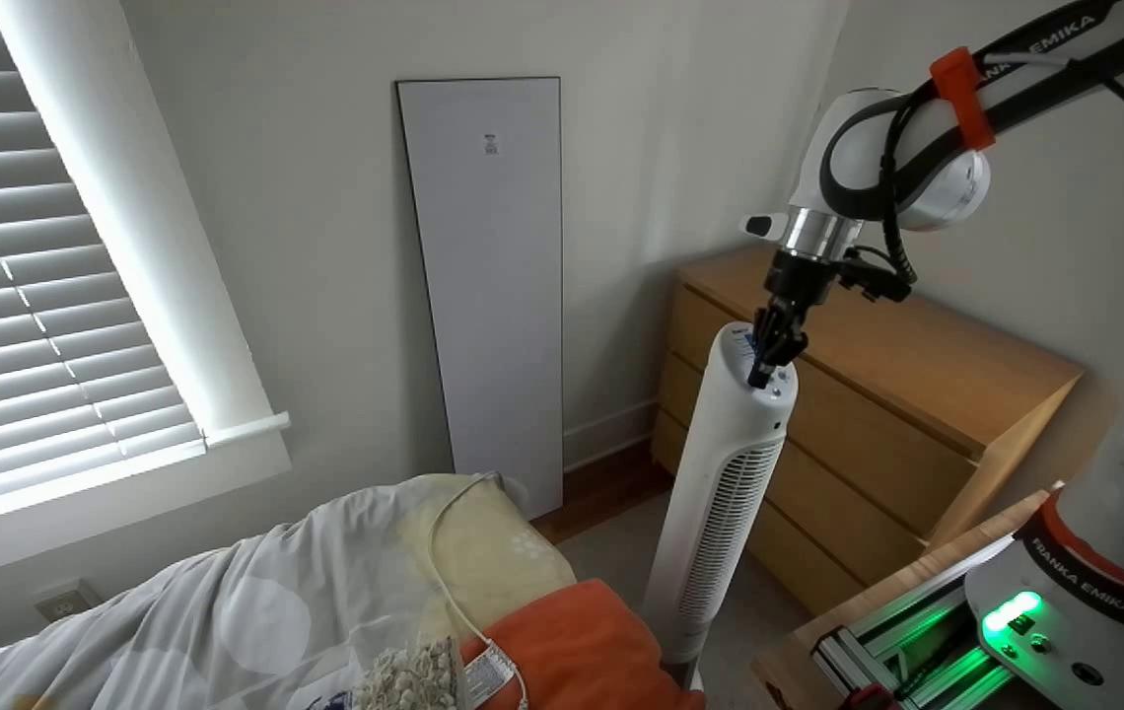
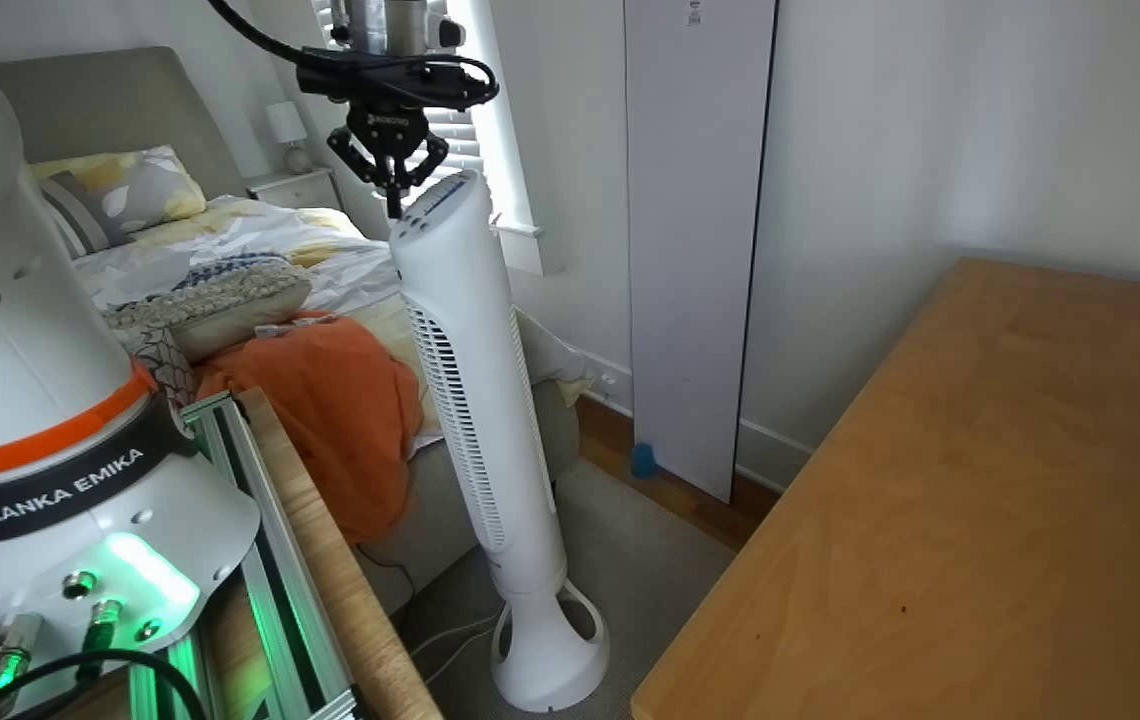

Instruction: Push a button on the heater

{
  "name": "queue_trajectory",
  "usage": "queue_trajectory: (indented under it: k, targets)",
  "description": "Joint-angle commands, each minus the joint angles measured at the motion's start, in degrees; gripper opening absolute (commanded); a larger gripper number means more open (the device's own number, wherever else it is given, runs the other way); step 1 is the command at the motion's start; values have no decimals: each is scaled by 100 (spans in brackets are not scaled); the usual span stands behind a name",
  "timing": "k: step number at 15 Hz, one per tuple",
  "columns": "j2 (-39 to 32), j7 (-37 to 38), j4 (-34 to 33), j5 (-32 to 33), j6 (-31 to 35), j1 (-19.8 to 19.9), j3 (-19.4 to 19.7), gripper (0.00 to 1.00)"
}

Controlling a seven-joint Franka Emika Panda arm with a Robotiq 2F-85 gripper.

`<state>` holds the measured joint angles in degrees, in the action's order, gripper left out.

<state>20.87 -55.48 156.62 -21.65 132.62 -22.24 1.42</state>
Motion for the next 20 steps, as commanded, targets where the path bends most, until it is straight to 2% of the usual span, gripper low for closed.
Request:
queue_trajectory:
  k: [1,10,16,20]
  targets:
    - [-118,-167,-6,-101,148,114,-113,0]
    - [-188,-365,-29,-133,241,140,-109,0]
    - [-430,-1669,-43,-809,77,121,266,0]
    - [-714,-2328,-50,-1196,-33,327,352,0]
